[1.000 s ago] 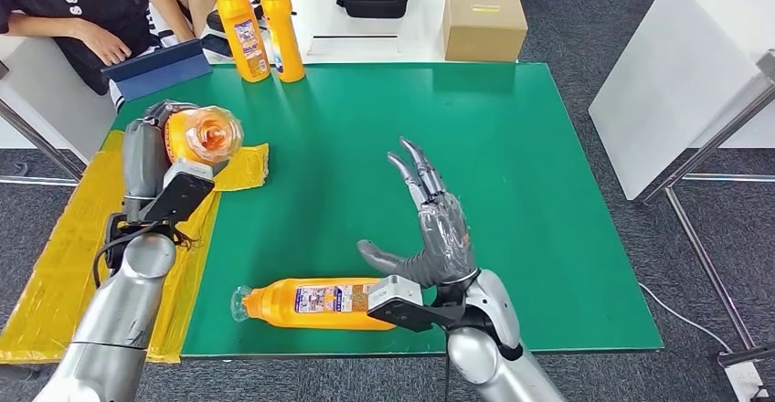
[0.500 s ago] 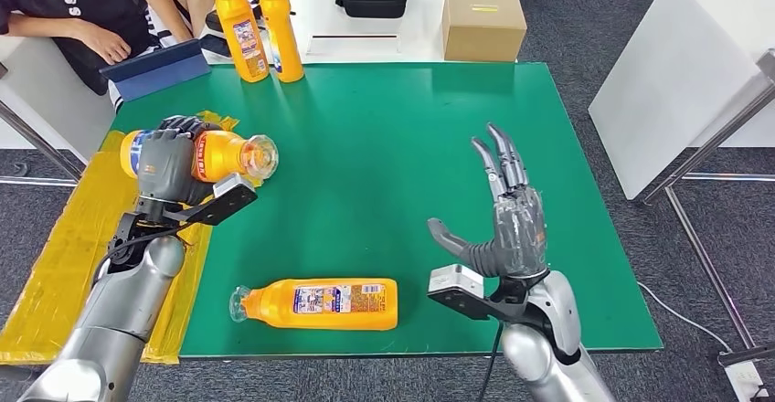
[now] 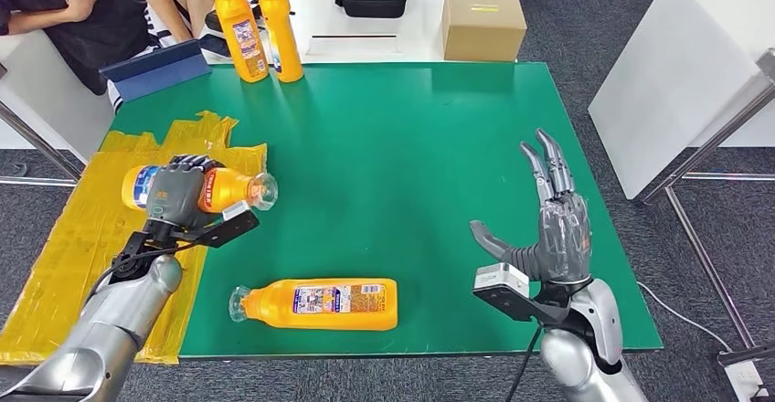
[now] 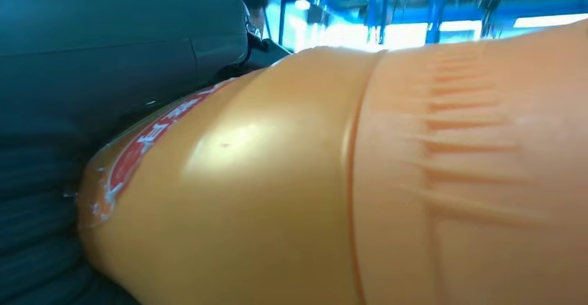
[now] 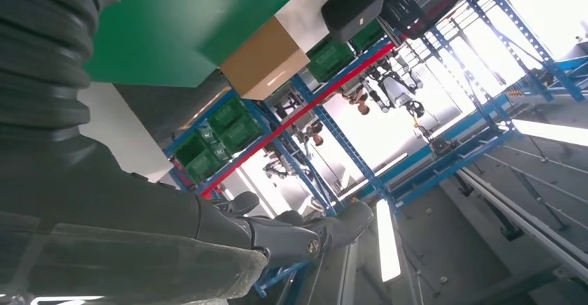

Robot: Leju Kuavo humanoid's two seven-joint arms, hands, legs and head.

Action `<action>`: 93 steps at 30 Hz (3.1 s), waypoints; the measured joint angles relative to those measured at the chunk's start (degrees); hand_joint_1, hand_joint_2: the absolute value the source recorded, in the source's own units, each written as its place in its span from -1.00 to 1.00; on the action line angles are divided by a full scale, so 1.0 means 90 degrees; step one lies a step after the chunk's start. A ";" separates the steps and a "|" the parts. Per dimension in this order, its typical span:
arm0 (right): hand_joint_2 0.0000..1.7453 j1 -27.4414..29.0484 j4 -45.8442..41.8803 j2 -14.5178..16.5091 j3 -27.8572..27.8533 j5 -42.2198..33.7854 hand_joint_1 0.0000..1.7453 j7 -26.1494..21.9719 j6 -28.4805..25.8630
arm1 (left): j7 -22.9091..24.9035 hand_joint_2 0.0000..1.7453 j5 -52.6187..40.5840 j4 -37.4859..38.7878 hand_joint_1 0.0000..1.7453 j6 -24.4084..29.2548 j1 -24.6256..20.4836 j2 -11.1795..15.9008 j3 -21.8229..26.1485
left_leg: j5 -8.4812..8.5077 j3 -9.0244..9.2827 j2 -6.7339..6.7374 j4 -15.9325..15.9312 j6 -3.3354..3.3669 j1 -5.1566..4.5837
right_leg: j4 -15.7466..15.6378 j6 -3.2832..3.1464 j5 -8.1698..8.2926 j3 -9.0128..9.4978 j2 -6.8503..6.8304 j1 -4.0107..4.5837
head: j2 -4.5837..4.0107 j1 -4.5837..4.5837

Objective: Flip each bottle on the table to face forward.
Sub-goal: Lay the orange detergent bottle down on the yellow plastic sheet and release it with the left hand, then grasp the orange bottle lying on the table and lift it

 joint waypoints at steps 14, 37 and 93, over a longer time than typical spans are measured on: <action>1.00 -0.0039 0.0103 -0.0055 0.0005 -0.0092 -1.00 -0.0051 0.0012 | 0.0078 1.00 -0.0073 0.1304 -0.89 0.0142 -0.0052 0.0096 0.0000 | 0.0000 0.0000 -0.0003 -0.0001 0.0000 0.0001 | 0.0000 0.0000 0.0000 0.0005 -0.0002 0.0000 | 0.0000 0.0001; 1.00 -0.0046 0.0125 -0.0052 0.0013 -0.0100 -1.00 -0.0064 0.0013 | 0.0114 1.00 -0.0107 0.1357 -1.00 0.0162 -0.0059 0.0096 0.0000 | 0.0000 0.0000 -0.0004 -0.0001 0.0000 0.0001 | 0.0000 0.0000 0.0000 0.0006 -0.0002 0.0000 | 0.0000 0.0001; 1.00 -0.3050 0.3948 0.1627 0.3807 0.0075 -1.00 0.1098 0.1917 | -0.1180 1.00 0.6840 -0.4006 -1.00 -0.3440 0.1175 -0.1067 0.1021 | 0.0004 0.0004 -0.0002 -0.0003 -0.0006 0.0009 | 0.0002 -0.0002 -0.0001 0.0003 -0.0002 0.0002 | 0.0000 0.0001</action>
